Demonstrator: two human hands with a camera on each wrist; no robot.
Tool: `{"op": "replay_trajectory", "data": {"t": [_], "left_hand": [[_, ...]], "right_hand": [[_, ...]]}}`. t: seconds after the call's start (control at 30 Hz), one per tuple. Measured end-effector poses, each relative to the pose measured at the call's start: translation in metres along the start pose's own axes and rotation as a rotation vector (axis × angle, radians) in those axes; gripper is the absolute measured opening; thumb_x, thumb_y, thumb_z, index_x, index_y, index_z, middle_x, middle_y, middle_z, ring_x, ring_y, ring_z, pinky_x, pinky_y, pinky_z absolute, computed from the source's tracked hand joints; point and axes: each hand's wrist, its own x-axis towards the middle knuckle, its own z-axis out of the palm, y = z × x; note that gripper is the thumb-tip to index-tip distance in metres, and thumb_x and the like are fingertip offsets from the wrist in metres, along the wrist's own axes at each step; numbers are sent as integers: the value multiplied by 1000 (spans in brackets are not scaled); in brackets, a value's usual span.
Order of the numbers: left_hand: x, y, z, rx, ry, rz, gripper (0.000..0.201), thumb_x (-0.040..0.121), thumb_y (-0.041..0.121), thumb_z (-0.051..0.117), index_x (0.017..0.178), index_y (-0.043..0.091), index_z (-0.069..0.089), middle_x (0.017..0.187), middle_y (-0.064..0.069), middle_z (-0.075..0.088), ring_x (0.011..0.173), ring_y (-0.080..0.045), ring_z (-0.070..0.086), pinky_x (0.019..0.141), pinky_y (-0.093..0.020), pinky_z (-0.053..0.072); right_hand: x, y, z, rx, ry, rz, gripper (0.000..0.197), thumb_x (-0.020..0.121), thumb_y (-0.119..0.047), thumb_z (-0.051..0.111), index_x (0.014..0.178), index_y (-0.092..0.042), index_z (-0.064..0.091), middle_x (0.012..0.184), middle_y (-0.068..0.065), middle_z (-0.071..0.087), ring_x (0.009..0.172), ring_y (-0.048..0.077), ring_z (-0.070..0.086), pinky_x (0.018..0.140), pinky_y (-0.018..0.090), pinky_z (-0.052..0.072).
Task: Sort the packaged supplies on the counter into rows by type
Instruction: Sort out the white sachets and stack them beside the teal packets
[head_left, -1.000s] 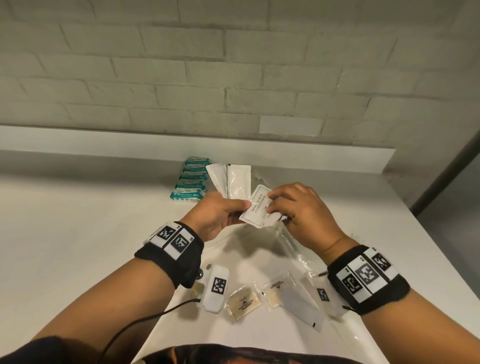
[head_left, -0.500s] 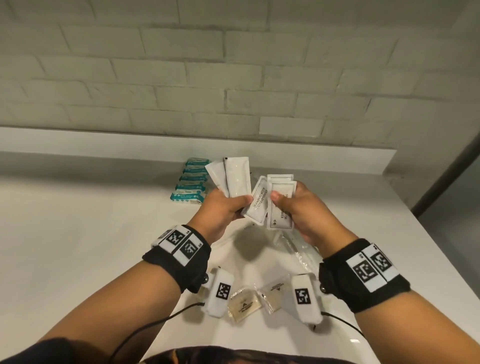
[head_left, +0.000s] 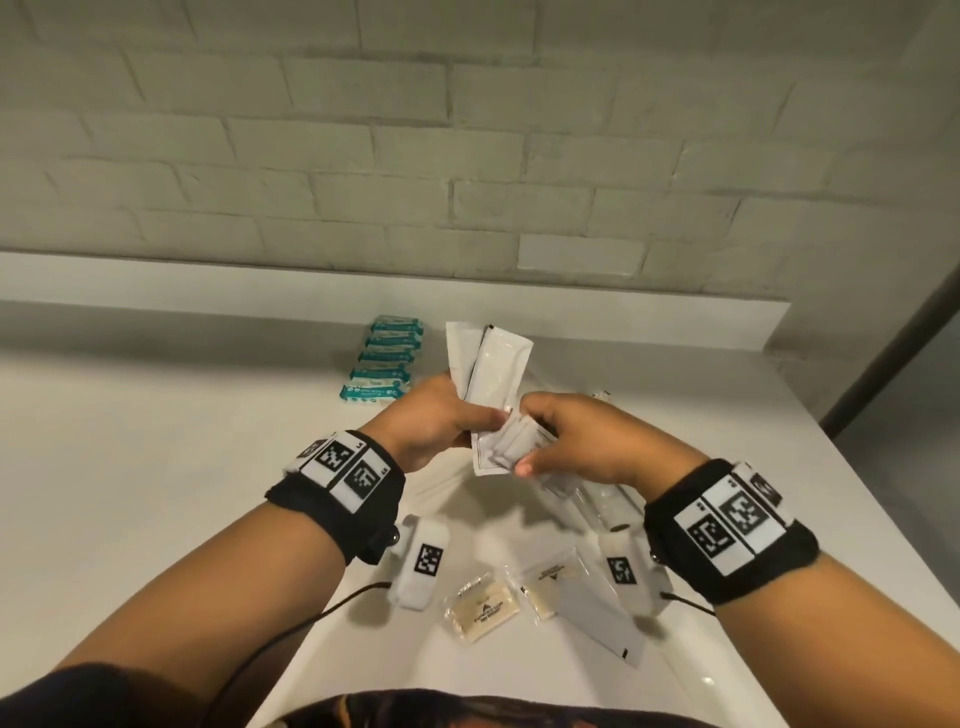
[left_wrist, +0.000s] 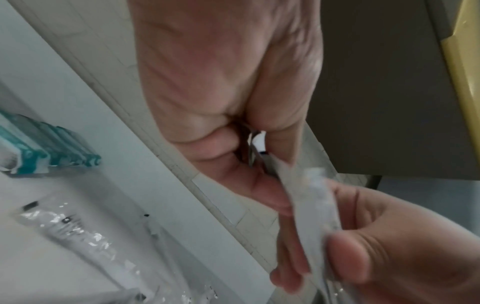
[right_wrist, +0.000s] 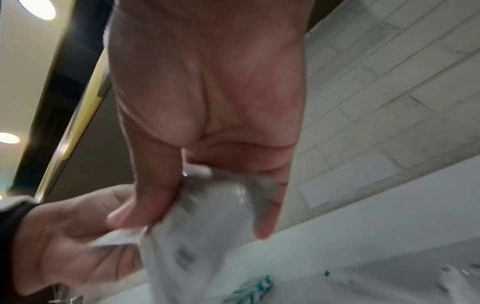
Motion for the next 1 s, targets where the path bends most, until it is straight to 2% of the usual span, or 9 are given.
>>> {"op": "replay_trajectory", "data": {"t": [0.07,0.2,0.3,0.4,0.57,0.7,0.8,0.87,1.0], "left_hand": [[0,-5,-3,-104,43,2,34,89,0,61,123,-3,56,110,-22,68,94,-33,69,77,-37,60],[-2,-10,-10,-107,78,-35,31,93,12,60,117,-7,59,95,-18,71,72,-24,71,63,-26,59],[-4,-11,-3,-6,-19,-53,29,90,12,64,116,0,60,93,-16,72,65,-20,70,60,-24,59],[-6,-11,3,-27,-57,-31,23,93,19,59,115,12,59,95,-14,71,69,-21,70,61,-24,59],[-3,-12,-6,109,-29,26,32,94,23,58,121,6,60,103,-15,71,75,-21,71,59,-23,56],[3,-9,-5,-79,45,-42,48,98,43,41,118,3,58,104,-19,70,75,-27,72,65,-28,60],[6,-7,-6,-334,118,-66,28,98,23,50,119,5,56,98,-14,68,72,-22,71,67,-30,61],[10,-7,-9,-344,165,-15,29,92,3,57,122,5,56,94,-10,68,74,-19,70,64,-29,60],[14,-8,-15,-249,292,68,20,90,-2,58,103,13,64,88,-5,68,73,-16,70,62,-24,57]], "right_hand": [[-3,2,5,59,127,46,35,78,-21,77,102,-28,53,92,-9,66,84,12,64,67,30,52],[1,12,3,853,413,-16,58,77,4,73,124,-22,51,110,3,68,99,21,68,86,36,57],[11,12,-3,1152,305,-23,58,71,10,70,123,-7,54,109,14,68,96,27,67,84,38,56],[17,8,-4,1048,299,29,47,72,12,70,115,-1,58,104,19,69,88,31,68,74,38,59],[10,14,-13,1041,215,41,43,74,15,68,111,-5,60,98,15,71,83,25,70,69,30,60],[10,13,-5,739,568,-165,24,72,14,71,81,-8,69,82,8,57,72,13,57,67,21,51],[10,23,0,334,597,-388,27,70,11,74,79,-15,77,81,3,50,78,14,52,71,16,44],[8,32,8,62,566,-435,30,71,5,72,83,-22,79,80,-4,51,82,18,54,71,24,45],[0,41,16,98,452,-178,26,74,-1,78,91,-21,77,79,-10,57,74,5,58,72,23,48]]}}
